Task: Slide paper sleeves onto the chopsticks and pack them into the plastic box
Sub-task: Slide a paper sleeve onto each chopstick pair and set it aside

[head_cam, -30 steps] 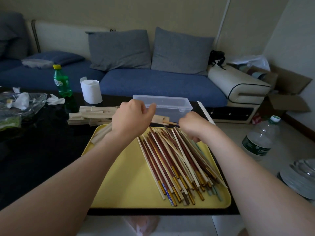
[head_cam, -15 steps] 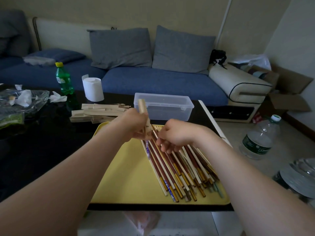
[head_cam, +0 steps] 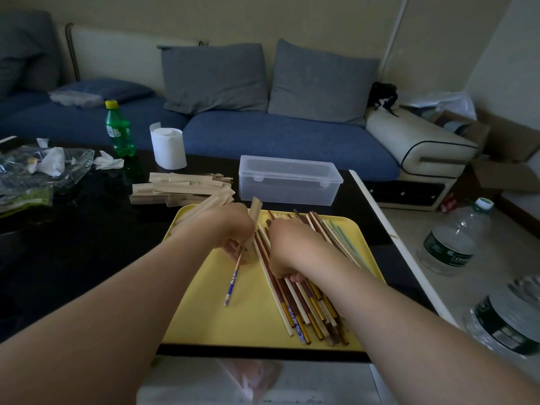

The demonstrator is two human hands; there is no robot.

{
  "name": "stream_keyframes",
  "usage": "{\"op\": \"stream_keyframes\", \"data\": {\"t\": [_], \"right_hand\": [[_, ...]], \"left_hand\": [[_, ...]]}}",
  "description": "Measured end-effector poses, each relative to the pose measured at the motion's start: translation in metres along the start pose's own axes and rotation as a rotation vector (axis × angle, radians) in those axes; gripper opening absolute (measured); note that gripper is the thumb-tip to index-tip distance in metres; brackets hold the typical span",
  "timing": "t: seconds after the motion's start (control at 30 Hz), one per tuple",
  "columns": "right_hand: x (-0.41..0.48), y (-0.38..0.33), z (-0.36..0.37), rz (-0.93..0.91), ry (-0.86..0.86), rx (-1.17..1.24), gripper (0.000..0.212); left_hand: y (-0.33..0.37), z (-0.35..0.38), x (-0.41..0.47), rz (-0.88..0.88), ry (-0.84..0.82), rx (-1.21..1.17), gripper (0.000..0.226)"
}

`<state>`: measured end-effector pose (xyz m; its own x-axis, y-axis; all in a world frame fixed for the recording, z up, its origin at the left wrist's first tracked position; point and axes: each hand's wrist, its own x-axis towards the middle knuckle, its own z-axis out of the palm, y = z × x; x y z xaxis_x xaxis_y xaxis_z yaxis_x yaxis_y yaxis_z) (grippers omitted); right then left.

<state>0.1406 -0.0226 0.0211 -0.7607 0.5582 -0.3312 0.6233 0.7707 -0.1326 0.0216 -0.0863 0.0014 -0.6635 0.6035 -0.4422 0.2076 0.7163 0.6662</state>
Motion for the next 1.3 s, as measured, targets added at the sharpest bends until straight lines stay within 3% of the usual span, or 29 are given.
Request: {"op": "stream_keyframes", "data": {"t": [0.33,0.5,0.63,0.73,0.87,1.07,1.3], "right_hand": [[0.008,-0.002,0.001,0.104,-0.011,0.033,0.063],[0.011,-0.009,0.001,0.128,-0.147,0.082,0.036],[-0.007,-0.016,-0.011,-0.023,-0.204,-0.12,0.006],[-0.014,-0.02,-0.014,-0.12,-0.225,-0.245,0.019],[0.002,-0.018,-0.008,0.087,-0.313,-0.052,0.022],[0.009,0.008,-0.023,0.108,-0.112,0.259,0.033],[0.001,0.029,-0.044,0.027,-0.345,0.333,0.023]], "left_hand": [[0.002,0.001,0.006,-0.008,-0.047,-0.024,0.011],[0.002,0.0,0.006,-0.003,-0.063,-0.068,0.011],[0.004,0.0,0.004,0.016,-0.059,-0.065,0.012],[0.003,0.0,0.005,0.014,-0.049,-0.047,0.012],[0.0,-0.001,0.014,0.035,0.016,-0.047,0.013],[0.001,-0.003,0.02,0.048,0.089,-0.301,0.027],[0.012,-0.001,0.019,0.099,0.086,-0.576,0.019]]}}
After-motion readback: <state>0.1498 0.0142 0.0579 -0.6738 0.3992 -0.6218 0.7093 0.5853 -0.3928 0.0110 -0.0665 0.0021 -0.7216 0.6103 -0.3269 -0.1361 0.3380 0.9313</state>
